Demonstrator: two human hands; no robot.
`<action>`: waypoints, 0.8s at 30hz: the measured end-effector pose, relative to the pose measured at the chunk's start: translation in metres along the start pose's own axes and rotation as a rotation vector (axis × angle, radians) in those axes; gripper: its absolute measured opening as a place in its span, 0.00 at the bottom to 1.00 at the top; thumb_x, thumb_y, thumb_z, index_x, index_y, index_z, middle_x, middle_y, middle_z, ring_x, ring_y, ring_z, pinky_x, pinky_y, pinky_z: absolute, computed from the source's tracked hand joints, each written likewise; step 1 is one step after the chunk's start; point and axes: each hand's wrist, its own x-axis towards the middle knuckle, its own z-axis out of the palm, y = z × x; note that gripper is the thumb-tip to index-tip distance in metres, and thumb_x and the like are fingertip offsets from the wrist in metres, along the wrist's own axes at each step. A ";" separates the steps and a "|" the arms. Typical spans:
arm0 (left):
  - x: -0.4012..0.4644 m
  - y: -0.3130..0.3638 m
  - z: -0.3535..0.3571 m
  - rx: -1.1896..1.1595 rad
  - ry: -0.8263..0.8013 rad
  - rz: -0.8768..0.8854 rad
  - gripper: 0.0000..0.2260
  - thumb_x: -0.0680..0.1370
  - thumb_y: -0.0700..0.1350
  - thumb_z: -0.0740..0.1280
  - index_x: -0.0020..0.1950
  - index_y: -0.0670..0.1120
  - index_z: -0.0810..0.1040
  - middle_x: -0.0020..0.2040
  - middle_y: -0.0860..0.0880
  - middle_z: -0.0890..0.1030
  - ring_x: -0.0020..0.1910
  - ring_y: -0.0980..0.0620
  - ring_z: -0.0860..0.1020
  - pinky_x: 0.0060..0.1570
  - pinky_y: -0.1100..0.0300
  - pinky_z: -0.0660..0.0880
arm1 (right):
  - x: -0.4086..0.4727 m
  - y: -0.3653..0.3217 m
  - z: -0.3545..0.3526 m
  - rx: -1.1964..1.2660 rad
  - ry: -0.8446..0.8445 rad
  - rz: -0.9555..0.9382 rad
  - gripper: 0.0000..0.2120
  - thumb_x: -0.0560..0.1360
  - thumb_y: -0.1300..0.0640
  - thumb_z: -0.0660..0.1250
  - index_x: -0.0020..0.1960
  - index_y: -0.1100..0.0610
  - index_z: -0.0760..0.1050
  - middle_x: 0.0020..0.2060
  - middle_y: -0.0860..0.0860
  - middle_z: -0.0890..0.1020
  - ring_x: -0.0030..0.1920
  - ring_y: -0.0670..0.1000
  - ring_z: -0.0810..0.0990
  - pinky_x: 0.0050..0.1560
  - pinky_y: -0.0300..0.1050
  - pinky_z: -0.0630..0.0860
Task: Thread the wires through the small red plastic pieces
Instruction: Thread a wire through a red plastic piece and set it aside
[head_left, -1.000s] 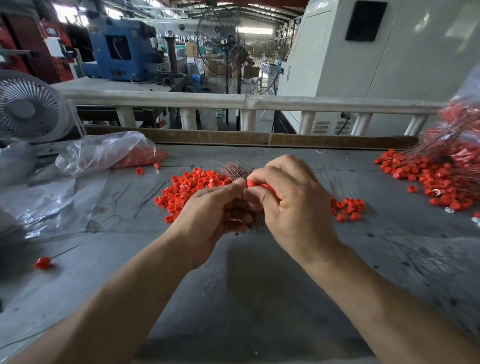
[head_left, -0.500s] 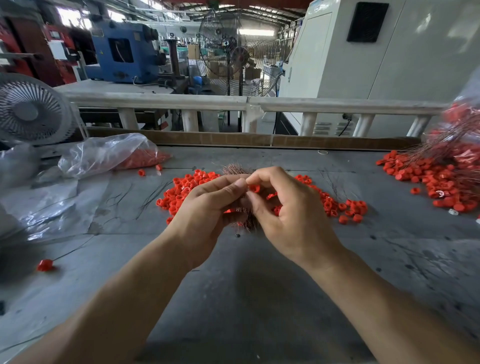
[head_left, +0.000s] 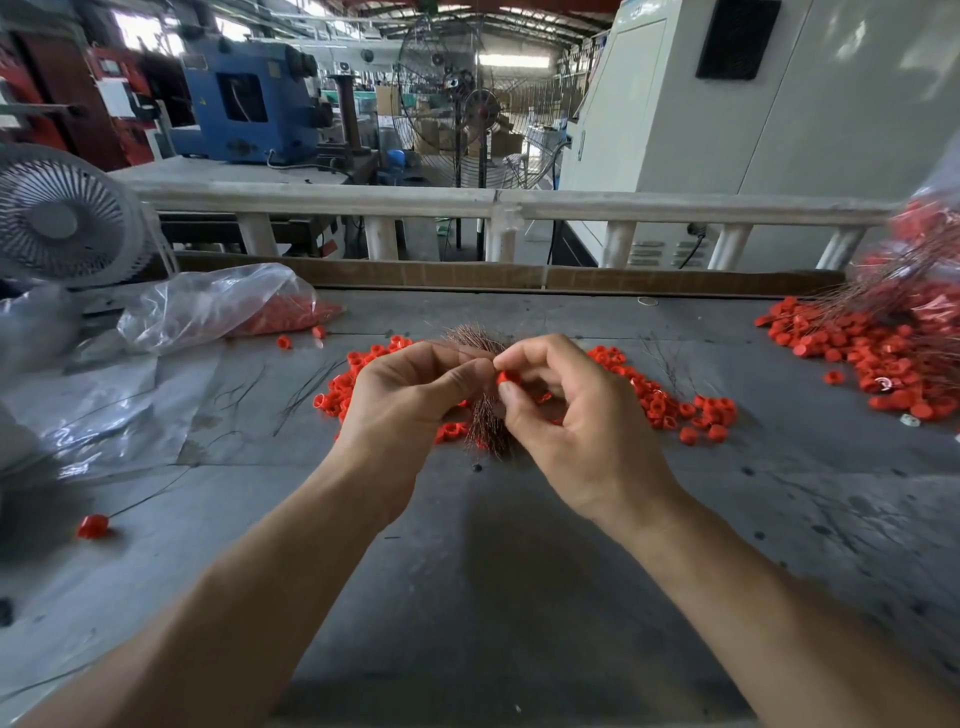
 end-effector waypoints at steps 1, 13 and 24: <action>0.000 0.000 0.000 0.021 0.011 0.003 0.03 0.69 0.46 0.76 0.39 0.48 0.85 0.39 0.46 0.84 0.38 0.51 0.81 0.43 0.57 0.78 | 0.000 0.000 0.000 0.008 -0.004 0.020 0.07 0.78 0.62 0.70 0.55 0.54 0.79 0.44 0.43 0.84 0.46 0.42 0.84 0.45 0.34 0.79; 0.004 0.006 -0.009 0.114 0.170 0.004 0.04 0.80 0.40 0.70 0.48 0.40 0.82 0.41 0.42 0.86 0.39 0.46 0.84 0.42 0.51 0.81 | -0.001 0.008 -0.003 -0.110 -0.080 0.040 0.09 0.75 0.65 0.71 0.50 0.53 0.80 0.39 0.43 0.82 0.43 0.43 0.83 0.45 0.35 0.78; 0.007 0.006 -0.017 0.070 0.264 -0.001 0.04 0.80 0.40 0.71 0.46 0.42 0.83 0.41 0.43 0.87 0.35 0.51 0.83 0.33 0.60 0.80 | -0.001 0.010 -0.008 -0.193 -0.173 0.015 0.07 0.75 0.61 0.73 0.51 0.53 0.82 0.41 0.42 0.83 0.43 0.41 0.82 0.45 0.30 0.76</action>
